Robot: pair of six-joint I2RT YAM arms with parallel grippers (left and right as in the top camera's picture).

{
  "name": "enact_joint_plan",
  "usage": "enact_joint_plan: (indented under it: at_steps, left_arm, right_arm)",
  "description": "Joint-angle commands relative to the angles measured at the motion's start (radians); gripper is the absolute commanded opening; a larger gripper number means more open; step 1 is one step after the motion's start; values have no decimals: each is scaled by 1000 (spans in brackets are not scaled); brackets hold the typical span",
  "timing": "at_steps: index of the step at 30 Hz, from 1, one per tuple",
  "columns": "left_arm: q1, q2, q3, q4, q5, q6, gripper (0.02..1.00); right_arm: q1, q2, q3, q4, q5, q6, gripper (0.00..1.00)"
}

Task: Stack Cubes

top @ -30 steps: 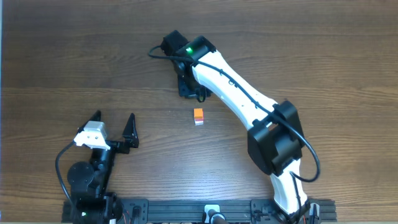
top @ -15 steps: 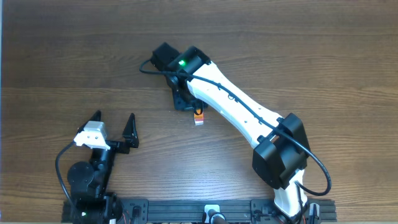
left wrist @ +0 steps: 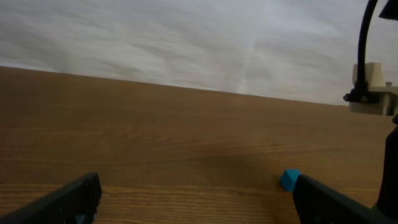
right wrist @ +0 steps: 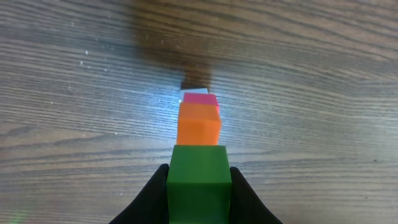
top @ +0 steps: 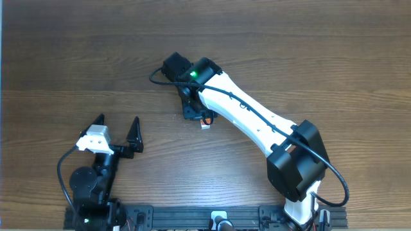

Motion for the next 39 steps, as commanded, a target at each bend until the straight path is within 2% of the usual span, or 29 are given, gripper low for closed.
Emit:
enact_joint_plan:
  at_steps: [1,39]
  left_arm:
    - [-4,-5,-8,3,5,14,1000]
    - [-4,-5,-8,3,5,14,1000]
  right_arm:
    - [3,-34,-13,17,-8,10,12]
    - [-33,-33,-80,95,-32,51,3]
